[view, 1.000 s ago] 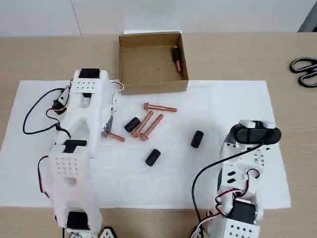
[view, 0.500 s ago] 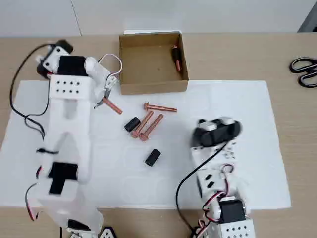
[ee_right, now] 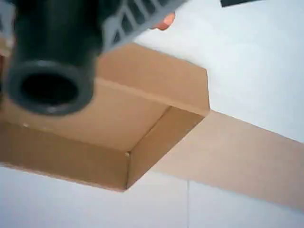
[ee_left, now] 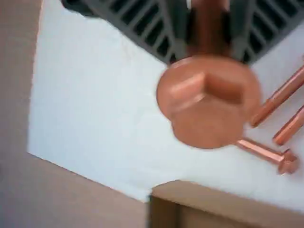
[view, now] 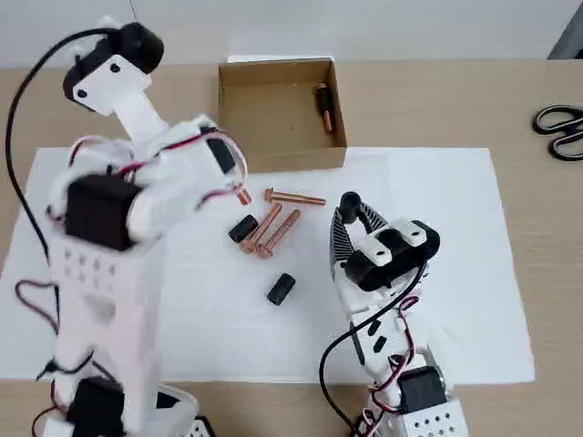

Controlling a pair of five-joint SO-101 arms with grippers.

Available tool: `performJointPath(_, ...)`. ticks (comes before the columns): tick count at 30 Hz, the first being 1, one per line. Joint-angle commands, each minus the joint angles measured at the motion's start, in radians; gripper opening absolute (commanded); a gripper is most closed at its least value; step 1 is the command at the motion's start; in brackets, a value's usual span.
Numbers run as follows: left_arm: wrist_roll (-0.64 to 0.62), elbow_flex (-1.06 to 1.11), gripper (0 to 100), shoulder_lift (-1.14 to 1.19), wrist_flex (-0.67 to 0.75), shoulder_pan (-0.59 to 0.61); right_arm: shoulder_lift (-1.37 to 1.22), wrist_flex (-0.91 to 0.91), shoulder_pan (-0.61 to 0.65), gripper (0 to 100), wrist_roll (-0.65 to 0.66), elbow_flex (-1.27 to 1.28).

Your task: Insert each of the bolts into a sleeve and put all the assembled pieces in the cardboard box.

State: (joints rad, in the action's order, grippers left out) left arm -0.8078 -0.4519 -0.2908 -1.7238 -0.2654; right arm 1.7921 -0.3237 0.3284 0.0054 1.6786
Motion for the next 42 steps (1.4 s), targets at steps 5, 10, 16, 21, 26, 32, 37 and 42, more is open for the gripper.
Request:
performJointPath(5, 0.094, -0.039, 1, -0.149, 0.107, -0.1, 0.021, 0.031, 0.058, 0.4, 0.152, 0.006)
performJointPath(10, 0.118, 0.022, 1, -0.253, 0.098, -0.167, 0.022, 0.033, 0.134, 0.4, 0.204, 0.006)
performJointPath(16, 0.235, 0.282, 1, -0.493, 0.163, -0.172, 0.022, 0.162, 0.14, 0.4, 0.204, 0.006)
performJointPath(21, 0.315, 0.611, 1, -0.743, 0.497, -0.17, 0.021, 0.202, 0.142, 0.4, 0.199, 0.006)
performJointPath(26, 0.321, 1.069, 1, -0.961, 1.002, -0.173, 0.019, 0.194, 0.142, 0.4, 0.068, 0.006)
performJointPath(32, 0.319, 1.488, 1, -1.115, 1.499, -0.18, 0.015, 0.188, 0.142, 0.4, -0.003, 0.006)
performJointPath(37, 0.319, 1.529, 1, -1.108, 1.531, -0.245, 0.015, 0.051, 0.189, 0.4, 0.0, 0.006)
performJointPath(42, 0.381, 1.511, 1, -1.022, 1.528, -0.256, 0.015, -0.047, 0.248, 0.4, 0.002, 0.006)
